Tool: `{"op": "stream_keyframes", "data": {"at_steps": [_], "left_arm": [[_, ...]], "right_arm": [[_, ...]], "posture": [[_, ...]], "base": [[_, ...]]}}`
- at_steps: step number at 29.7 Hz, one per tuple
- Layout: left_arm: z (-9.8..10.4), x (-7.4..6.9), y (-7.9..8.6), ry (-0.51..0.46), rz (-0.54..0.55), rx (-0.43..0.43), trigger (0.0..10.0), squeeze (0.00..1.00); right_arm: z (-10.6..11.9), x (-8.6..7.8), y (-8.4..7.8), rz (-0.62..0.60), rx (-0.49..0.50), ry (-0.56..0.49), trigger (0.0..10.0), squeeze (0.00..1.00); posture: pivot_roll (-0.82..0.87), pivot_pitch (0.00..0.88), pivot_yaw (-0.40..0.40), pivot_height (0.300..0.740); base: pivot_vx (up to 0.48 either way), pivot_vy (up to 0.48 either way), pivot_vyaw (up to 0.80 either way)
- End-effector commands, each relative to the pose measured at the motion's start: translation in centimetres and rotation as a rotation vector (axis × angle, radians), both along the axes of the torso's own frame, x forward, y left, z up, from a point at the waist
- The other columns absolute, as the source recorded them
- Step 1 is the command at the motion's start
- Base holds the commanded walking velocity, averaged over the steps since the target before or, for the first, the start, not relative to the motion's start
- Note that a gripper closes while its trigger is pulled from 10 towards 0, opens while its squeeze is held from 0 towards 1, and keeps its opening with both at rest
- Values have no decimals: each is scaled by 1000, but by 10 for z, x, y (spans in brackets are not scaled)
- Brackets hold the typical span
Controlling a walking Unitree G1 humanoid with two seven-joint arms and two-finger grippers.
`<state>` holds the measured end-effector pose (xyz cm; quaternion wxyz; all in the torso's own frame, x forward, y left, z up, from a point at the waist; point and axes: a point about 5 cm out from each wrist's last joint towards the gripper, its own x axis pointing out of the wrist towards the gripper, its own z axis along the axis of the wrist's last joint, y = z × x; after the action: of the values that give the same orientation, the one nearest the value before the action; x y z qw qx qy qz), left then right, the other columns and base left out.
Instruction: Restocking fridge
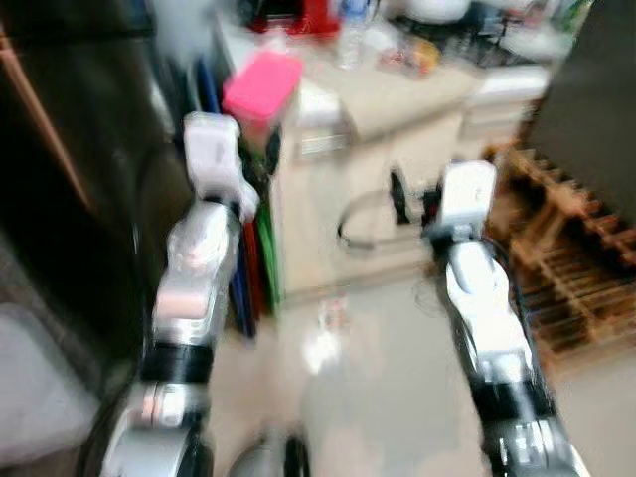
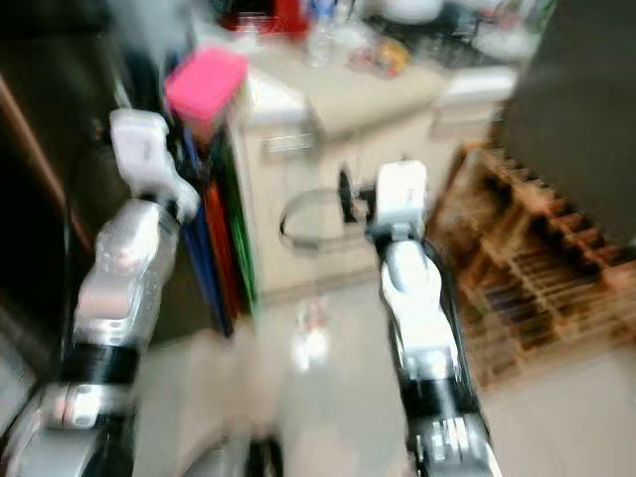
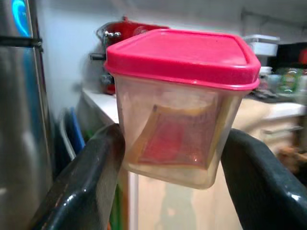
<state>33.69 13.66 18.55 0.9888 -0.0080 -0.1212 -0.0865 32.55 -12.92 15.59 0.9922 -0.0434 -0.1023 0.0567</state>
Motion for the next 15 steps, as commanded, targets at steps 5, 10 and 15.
{"op": "stream_keyframes", "data": {"at_steps": [5,10,15], "left_arm": [[10,-1,-12,-46,-36,47,10000,0],[6,4,-5,-17,2,62,10000,0],[5,8,-3,-9,9,68,10000,0]], "right_arm": [[8,3,2,-6,-5,-32,10000,0],[8,3,4,-8,-7,-36,10000,0],[9,6,2,-18,-5,-41,10000,0]], "posture": [[-8,0,27,740],[-10,0,36,740],[-10,0,51,740]], "base": [[0,-480,430],[0,-474,687],[0,-453,670]]}}
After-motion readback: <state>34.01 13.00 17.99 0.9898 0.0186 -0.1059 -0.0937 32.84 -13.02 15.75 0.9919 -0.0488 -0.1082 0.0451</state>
